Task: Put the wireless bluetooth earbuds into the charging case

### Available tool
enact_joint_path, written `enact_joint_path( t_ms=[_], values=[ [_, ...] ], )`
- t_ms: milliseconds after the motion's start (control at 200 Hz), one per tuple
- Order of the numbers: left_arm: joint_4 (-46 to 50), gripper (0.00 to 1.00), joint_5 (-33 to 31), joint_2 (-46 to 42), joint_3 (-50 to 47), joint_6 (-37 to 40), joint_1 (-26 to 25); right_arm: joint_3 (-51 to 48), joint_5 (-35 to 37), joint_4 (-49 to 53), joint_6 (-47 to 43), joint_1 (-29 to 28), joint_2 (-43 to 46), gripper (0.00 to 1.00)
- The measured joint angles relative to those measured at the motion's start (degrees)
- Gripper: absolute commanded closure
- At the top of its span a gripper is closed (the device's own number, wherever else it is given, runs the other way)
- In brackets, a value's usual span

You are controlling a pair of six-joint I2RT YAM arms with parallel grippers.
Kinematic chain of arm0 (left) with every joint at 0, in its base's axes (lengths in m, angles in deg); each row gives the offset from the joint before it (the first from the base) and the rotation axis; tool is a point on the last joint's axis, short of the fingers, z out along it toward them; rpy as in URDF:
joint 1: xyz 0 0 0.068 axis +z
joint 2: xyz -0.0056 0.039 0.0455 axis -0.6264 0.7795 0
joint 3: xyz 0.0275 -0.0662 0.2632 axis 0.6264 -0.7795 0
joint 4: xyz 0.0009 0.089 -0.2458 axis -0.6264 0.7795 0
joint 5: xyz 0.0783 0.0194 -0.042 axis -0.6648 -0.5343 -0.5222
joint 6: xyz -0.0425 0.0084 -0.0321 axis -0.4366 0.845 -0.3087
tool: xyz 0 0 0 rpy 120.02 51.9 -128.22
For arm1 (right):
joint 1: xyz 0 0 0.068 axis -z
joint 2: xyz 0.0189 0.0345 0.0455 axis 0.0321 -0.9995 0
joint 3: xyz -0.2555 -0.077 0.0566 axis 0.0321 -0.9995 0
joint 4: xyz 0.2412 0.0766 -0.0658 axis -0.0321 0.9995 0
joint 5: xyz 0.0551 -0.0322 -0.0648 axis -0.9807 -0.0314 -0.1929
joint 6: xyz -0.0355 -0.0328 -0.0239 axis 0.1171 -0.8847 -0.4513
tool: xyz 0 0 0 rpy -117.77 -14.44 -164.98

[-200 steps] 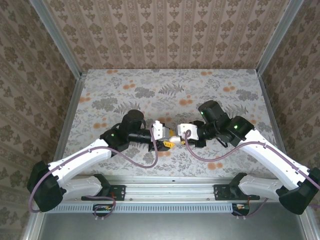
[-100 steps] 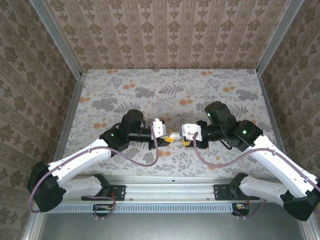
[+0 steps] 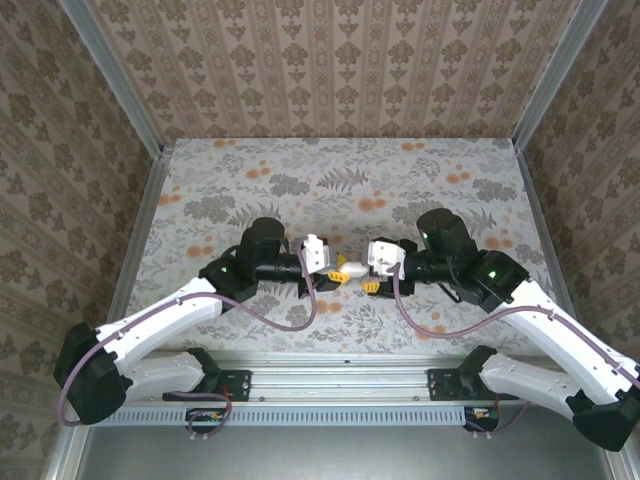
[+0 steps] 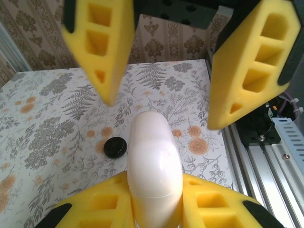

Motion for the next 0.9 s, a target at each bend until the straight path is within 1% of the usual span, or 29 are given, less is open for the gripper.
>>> enact_joint_path(
  t_ms=[190,340,625,770,900],
  values=[
    [-0.7,0.77,1.3,0.0,-0.1,-0.7,0.0,0.0,0.0,-3.5,1.0,0.0,-2.2,0.41],
    [-0.7,0.77,1.5,0.0,-0.1,-0.9,0.0,0.0,0.2,-3.9,1.5,0.6,-2.6,0.42],
    [-1.9,0.78,0.0,-0.1,-0.5,-1.1,0.7,0.0,-4.2,-4.1,4.0,6.7,-2.1,0.44],
    [-1.7,0.78,1.1,-0.3,-1.3,-1.1,0.4,0.1,-3.6,-5.8,5.4,9.1,-2.2,0.45],
    [-1.8,0.78,1.5,-0.6,-1.4,-1.1,0.4,0.1,-3.3,-7.6,6.8,9.6,-3.0,0.45]
  ],
)
